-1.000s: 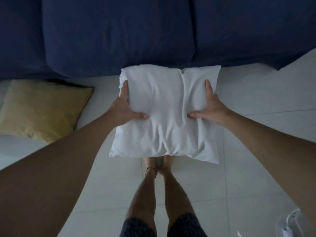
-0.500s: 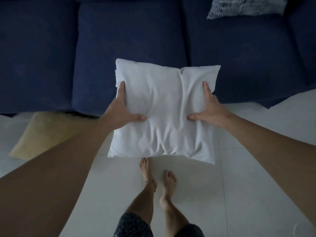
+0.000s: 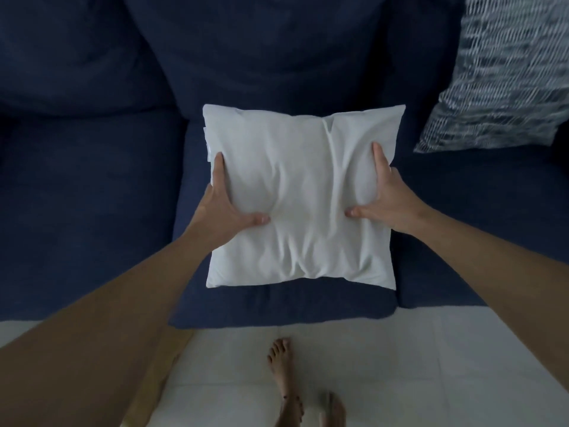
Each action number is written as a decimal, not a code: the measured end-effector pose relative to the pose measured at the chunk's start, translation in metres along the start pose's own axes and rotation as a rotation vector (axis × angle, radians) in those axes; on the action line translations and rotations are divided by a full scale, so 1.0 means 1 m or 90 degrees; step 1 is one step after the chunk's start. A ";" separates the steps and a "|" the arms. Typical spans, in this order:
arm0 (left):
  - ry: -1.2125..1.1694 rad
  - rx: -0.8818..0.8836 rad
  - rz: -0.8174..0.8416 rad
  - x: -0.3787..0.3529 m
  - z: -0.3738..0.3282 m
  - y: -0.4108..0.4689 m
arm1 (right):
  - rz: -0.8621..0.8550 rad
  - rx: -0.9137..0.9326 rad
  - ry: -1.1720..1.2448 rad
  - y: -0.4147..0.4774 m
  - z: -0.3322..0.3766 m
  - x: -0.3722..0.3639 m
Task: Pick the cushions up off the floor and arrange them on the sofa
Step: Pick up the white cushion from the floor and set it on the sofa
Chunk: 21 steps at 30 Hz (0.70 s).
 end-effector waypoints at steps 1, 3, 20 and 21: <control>0.002 -0.008 -0.012 0.013 -0.005 0.013 | -0.007 0.014 0.000 0.014 0.013 0.005; 0.011 -0.027 -0.043 0.039 -0.014 0.036 | -0.029 0.048 -0.001 0.041 0.039 0.016; 0.094 -0.086 -0.215 0.128 -0.050 0.190 | -0.178 0.224 -0.121 0.190 0.124 0.091; 0.097 -0.080 -0.210 0.126 -0.047 0.195 | -0.169 0.221 -0.131 0.193 0.120 0.090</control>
Point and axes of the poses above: each hand's wrist, its own y-axis towards the middle knuckle, its own x-axis out of the back of the hand, z = x × y, the point moved 10 cm from there along y, towards the middle knuckle, and after that the axes turned 3 degrees about z, right-handed, at the moved point
